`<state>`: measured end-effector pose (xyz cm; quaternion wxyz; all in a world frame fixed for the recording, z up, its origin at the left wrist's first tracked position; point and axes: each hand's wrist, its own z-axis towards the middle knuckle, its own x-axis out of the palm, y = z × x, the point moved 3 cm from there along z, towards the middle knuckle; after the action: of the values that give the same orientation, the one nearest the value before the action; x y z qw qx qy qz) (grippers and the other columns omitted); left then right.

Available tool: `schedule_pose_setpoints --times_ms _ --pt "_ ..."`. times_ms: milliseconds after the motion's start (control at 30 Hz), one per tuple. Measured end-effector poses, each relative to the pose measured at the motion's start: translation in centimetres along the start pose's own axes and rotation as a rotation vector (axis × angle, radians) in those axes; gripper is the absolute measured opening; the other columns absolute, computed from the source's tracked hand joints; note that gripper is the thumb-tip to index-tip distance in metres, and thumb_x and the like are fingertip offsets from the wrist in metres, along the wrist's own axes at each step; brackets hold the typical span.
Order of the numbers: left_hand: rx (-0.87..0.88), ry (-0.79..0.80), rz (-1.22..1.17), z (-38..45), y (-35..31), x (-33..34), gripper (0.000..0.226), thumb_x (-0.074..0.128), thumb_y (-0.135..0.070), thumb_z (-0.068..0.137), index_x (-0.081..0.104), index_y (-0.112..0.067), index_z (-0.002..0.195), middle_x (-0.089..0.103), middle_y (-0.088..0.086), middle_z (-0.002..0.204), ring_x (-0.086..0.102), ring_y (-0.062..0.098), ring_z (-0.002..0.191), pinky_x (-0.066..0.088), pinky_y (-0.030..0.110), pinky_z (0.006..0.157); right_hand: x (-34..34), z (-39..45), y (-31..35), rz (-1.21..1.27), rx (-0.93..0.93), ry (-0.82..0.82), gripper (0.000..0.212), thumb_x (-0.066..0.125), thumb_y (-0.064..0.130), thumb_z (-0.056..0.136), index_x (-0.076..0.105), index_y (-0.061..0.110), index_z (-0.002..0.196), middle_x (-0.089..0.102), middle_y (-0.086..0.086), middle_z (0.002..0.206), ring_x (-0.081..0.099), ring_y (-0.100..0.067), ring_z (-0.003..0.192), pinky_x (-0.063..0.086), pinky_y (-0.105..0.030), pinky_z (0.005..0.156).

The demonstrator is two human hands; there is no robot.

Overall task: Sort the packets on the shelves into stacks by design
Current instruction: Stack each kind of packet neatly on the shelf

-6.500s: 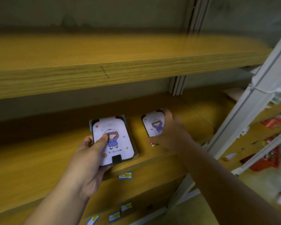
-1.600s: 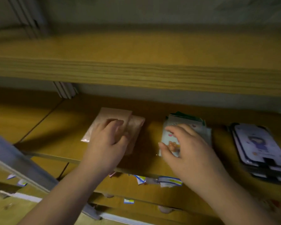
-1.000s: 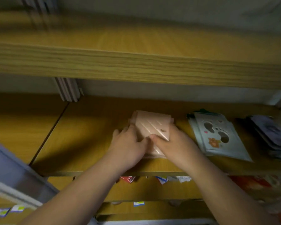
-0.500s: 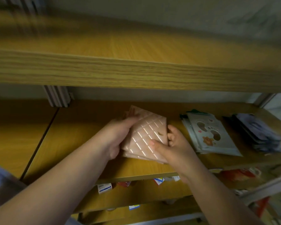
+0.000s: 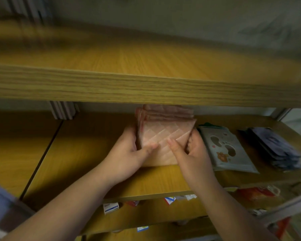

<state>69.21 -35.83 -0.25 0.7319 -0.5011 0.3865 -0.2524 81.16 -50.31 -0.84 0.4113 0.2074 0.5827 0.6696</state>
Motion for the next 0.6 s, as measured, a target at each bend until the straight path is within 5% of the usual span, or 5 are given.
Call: schedule_pose_setpoints --times_ms 133,367,500,600 --pt "0.083 0.051 0.059 0.0 0.1 0.7 0.059 0.069 -0.033 0.091 0.037 -0.026 0.139 0.051 -0.019 0.135 0.045 -0.014 0.126 0.036 0.007 0.101 0.7 -0.7 -1.2 -0.077 -0.064 0.005 0.056 0.066 0.047 0.088 0.041 0.044 0.138 0.059 0.023 0.132 0.054 0.002 0.124 0.047 -0.033 0.102" --pt "0.080 0.021 0.081 0.1 1.9 1.5 0.067 0.075 -0.019 0.088 0.028 -0.027 0.135 0.041 -0.026 0.133 0.038 -0.027 0.121 0.029 -0.002 0.095 0.9 -0.5 -2.7 -0.119 -0.024 0.008 0.063 0.067 0.048 0.083 0.042 0.038 0.140 0.058 0.017 0.135 0.052 0.000 0.126 0.045 -0.040 0.107" --pt "0.048 0.037 0.058 0.2 2.0 1.6 0.067 0.072 -0.019 0.090 0.036 -0.014 0.146 0.050 -0.002 0.143 0.045 -0.005 0.130 0.034 0.012 0.105 0.7 0.0 -2.5 -0.151 -0.022 0.028 0.058 0.069 0.043 0.085 0.047 0.034 0.137 0.062 0.014 0.129 0.056 -0.002 0.122 0.048 -0.039 0.103" --pt "-0.005 -0.012 0.070 0.4 1.4 1.2 0.054 0.069 -0.043 0.089 0.054 -0.021 0.136 0.061 0.004 0.132 0.058 0.013 0.122 0.046 0.039 0.106 0.5 1.0 -2.1 -0.175 0.047 0.053 0.044 0.069 0.052 0.081 0.057 0.043 0.122 0.071 0.014 0.111 0.066 0.000 0.102 0.056 -0.036 0.086"
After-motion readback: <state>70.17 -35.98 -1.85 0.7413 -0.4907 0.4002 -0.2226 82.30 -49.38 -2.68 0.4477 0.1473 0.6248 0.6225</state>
